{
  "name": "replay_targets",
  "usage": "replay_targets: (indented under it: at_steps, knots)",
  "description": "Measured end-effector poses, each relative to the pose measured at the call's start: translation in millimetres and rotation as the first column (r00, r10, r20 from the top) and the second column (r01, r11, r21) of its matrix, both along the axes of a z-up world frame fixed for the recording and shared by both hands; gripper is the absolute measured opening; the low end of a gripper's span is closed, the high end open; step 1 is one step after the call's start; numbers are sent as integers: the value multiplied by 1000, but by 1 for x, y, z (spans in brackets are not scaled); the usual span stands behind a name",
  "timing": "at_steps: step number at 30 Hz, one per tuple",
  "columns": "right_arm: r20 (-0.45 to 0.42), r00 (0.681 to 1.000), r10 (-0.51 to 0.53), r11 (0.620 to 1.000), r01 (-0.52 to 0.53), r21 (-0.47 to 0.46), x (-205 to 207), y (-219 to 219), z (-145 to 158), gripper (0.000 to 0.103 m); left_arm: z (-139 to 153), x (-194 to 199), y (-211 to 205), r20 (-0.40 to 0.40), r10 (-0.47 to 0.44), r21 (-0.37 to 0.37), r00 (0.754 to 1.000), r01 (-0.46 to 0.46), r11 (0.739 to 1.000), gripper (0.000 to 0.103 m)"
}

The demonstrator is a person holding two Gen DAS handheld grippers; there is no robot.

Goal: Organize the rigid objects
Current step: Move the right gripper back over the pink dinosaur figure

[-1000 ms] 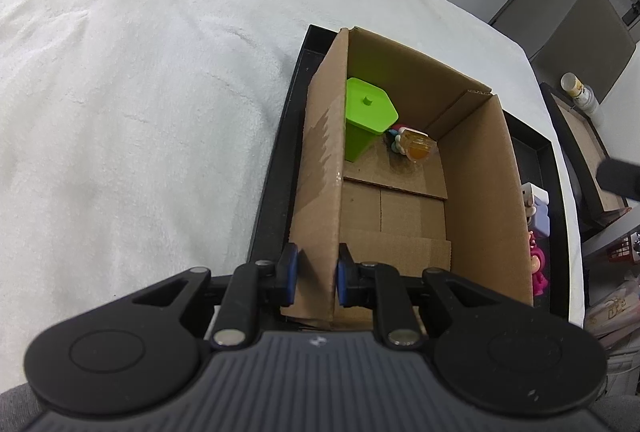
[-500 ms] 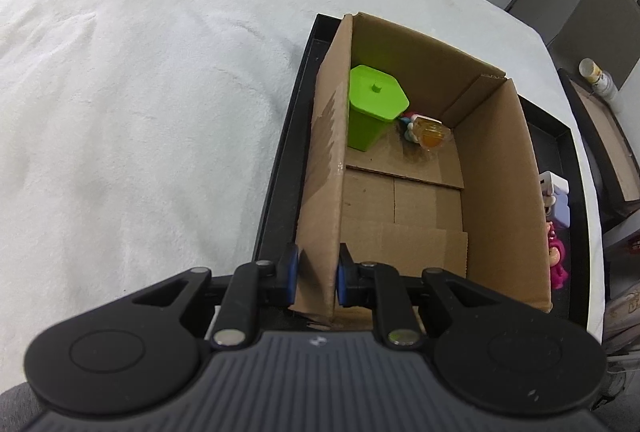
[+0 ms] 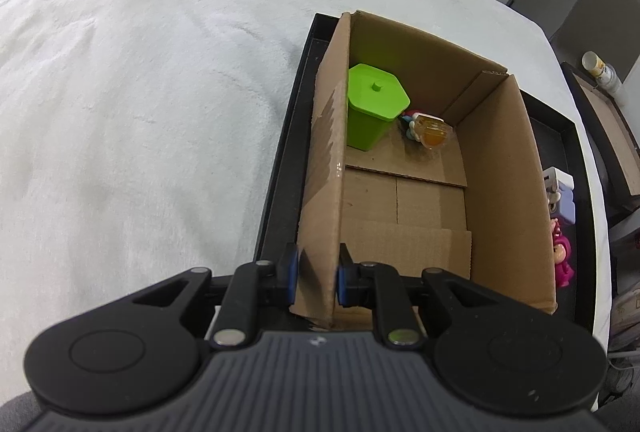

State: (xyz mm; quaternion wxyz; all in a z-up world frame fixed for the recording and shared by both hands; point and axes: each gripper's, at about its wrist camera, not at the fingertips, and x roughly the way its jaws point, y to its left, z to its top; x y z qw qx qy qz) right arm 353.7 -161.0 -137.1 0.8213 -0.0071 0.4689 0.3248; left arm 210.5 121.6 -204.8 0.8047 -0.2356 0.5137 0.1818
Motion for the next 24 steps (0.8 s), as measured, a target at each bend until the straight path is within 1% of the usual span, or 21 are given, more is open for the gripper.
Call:
replay_targets:
  at_steps: [4, 8, 11, 15, 19, 21, 23, 24]
  knots:
    - [0, 1000, -8, 1000, 8, 10, 1, -8, -7, 92, 2, 0, 3, -5, 15, -2, 1000, -15, 1000, 16]
    - [-4, 1000, -27, 999, 27, 22, 5, -20, -16, 92, 4, 3, 1, -16, 0, 16, 1000, 0, 1000, 15]
    - [-35, 998, -60, 998, 61, 25, 9, -28, -29, 91, 4, 3, -1, -17, -4, 27, 1000, 5, 1000, 15]
    - [-80, 993, -87, 996, 89, 20, 16, -34, -42, 89, 3, 2, 1, -15, 0, 21, 1000, 0, 1000, 15]
    - [-108, 989, -99, 995, 98, -17, 24, -33, -55, 88, 4, 2, 3, -9, 7, 18, 1000, -7, 1000, 15]
    - [-128, 987, -97, 995, 93, -37, 28, -30, -62, 84, 4, 2, 3, -7, 16, 22, 1000, -16, 1000, 15]
    - [-142, 985, -98, 994, 91, -57, 32, -27, -69, 78, 4, 1, 4, -7, 22, 19, 1000, -22, 1000, 15]
    - [-153, 983, -98, 994, 89, -64, 33, -27, -72, 77, 4, 0, 4, -7, 22, 20, 1000, -22, 1000, 15]
